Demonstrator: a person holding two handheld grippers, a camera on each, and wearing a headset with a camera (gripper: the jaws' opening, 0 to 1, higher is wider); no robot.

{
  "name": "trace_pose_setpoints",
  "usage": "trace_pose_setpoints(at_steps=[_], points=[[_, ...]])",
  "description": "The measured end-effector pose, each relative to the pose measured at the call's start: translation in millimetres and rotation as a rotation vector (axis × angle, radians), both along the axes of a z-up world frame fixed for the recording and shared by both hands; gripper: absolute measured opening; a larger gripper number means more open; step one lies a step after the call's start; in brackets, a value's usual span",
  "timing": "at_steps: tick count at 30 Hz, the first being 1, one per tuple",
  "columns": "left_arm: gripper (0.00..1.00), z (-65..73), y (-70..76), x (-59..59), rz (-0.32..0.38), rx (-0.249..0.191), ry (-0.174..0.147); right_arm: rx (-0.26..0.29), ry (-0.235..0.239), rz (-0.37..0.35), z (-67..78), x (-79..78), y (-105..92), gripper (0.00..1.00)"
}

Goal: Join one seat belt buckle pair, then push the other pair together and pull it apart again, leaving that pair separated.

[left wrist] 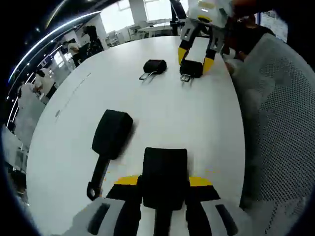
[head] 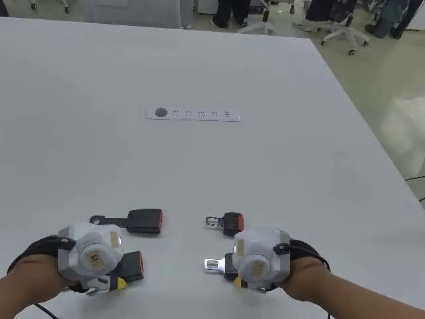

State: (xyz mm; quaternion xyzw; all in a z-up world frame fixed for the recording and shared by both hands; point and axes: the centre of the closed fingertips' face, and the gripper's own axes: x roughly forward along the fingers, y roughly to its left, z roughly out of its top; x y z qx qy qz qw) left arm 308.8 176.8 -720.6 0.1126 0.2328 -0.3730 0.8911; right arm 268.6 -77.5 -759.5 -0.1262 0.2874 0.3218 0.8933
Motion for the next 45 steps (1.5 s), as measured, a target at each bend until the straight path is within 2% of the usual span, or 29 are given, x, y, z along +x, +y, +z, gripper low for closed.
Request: trace_pose_setpoints(at_steps=[2, 3, 5, 7, 10, 18, 23, 26, 28, 32, 40, 45], points=[[0.83, 4.7, 14.3, -5.2, 0.034, -0.023, -0.012, 0.028, -0.018, -0.042, 7.6, -5.3, -5.9, 0.87], [0.84, 9.3, 17.9, -12.5, 0.034, -0.028, -0.017, 0.029, -0.030, -0.049, 10.6, -8.7, -8.1, 0.89], [0.89, 12.1, 21.4, -21.7, 0.034, -0.047, -0.007, 0.036, -0.044, -0.052, 14.2, -14.2, -8.3, 0.91], [0.94, 11.4, 25.6, -30.9, 0.029, -0.039, -0.003, 0.045, -0.058, -0.048, 17.8, -17.5, -5.9, 0.93], [0.94, 5.5, 31.0, -43.1, 0.008, -0.003, 0.019, 0.051, -0.077, -0.034, 17.9, -22.4, -0.8, 0.96], [0.97, -2.3, 29.3, -59.4, -0.004, 0.015, 0.040, 0.009, -0.061, 0.026, 6.6, -38.5, 7.6, 0.98], [0.96, -6.7, 32.8, -64.0, -0.002, 0.015, 0.045, -0.005, -0.045, 0.038, 0.0, -45.8, 10.9, 0.98], [0.96, -4.0, 32.5, -64.1, -0.007, 0.008, 0.030, -0.008, -0.049, 0.051, 2.3, -49.3, 16.4, 0.98], [0.95, -1.3, 32.3, -62.4, -0.006, -0.010, 0.008, -0.009, -0.059, 0.058, 4.1, -49.4, 20.5, 0.99], [0.95, -5.3, 33.2, -63.0, -0.001, -0.011, 0.024, 0.000, -0.073, 0.060, 7.9, -50.1, 26.6, 0.99], [0.95, -8.0, 28.3, -66.7, -0.031, -0.001, 0.025, 0.008, -0.090, 0.036, 11.4, -48.7, 20.2, 1.00], [0.96, -3.5, 27.7, -64.8, -0.033, -0.005, 0.017, 0.010, -0.095, 0.020, 13.2, -48.0, 15.7, 1.00]])
